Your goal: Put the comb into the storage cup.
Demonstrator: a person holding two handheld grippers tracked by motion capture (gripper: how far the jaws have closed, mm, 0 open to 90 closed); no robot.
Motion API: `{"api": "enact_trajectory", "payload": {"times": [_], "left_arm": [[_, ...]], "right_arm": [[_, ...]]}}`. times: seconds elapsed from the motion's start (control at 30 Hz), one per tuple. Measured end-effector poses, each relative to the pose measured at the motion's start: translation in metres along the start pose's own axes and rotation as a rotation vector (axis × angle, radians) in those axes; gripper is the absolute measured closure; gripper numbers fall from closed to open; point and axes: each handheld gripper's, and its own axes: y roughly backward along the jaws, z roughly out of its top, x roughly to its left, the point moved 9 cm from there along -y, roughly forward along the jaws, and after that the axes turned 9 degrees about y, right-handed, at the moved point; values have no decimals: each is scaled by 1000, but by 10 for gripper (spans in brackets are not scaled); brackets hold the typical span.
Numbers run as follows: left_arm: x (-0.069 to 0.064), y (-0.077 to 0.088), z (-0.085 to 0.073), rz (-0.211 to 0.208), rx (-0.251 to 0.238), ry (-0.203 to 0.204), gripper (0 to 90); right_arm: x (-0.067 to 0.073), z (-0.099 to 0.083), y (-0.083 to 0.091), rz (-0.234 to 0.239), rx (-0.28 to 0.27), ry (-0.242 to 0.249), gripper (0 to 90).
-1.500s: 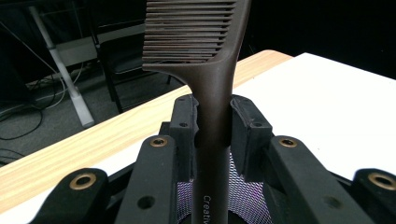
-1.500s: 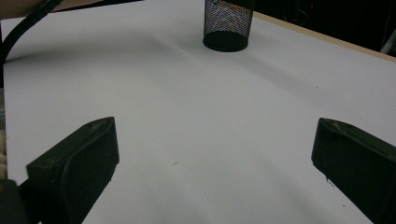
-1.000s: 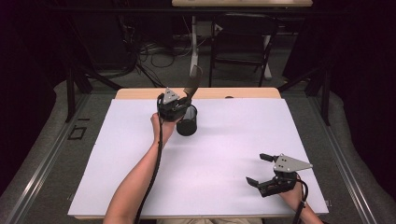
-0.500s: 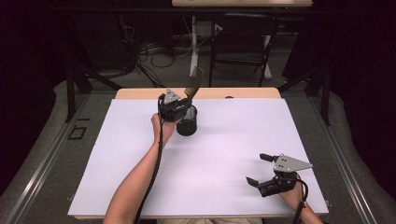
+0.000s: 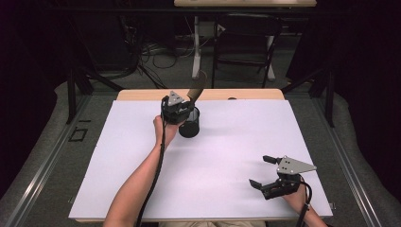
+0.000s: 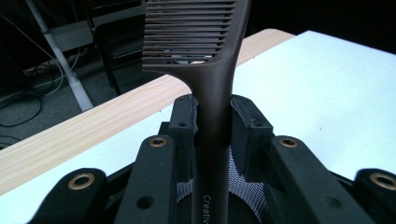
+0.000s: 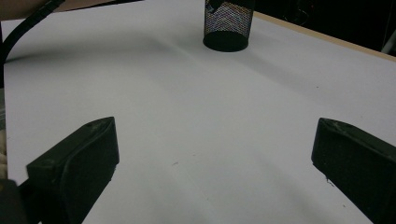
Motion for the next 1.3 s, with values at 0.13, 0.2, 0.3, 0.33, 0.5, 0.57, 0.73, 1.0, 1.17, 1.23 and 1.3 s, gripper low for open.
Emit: {"api": "enact_trajectory", "payload": {"times": [0.13,0.2,0.3,0.33,0.5,0.57,0.73,1.0,1.17,1.23,1.3], "left_arm": [[-4,3,-3,-32,16,9,661],[-5,6,-5,-38,26,4,599],[-3,12,-6,-42,28,21,484],[-2,14,-6,-45,29,27,458],[1,25,-4,-44,28,29,348],[2,30,-2,-47,26,29,318],[-1,41,0,-48,38,3,220],[-3,57,-5,-45,87,-25,121],[-3,66,-13,-35,136,-45,49],[-3,69,-17,-25,158,-55,8],[-2,72,-22,-26,170,-52,1]], "right_arm": [[0,0,0,0,-1,3,4],[0,0,1,-1,-2,2,4],[-1,0,0,-2,-1,2,4],[0,0,0,-3,0,5,4],[0,0,1,-4,-1,3,4],[-1,0,1,-5,2,2,4],[0,1,0,-3,-1,4,4],[0,1,1,-2,-2,3,4],[1,1,0,-1,-1,5,4],[0,1,1,-2,0,2,4],[0,0,0,-3,0,2,4]]}}
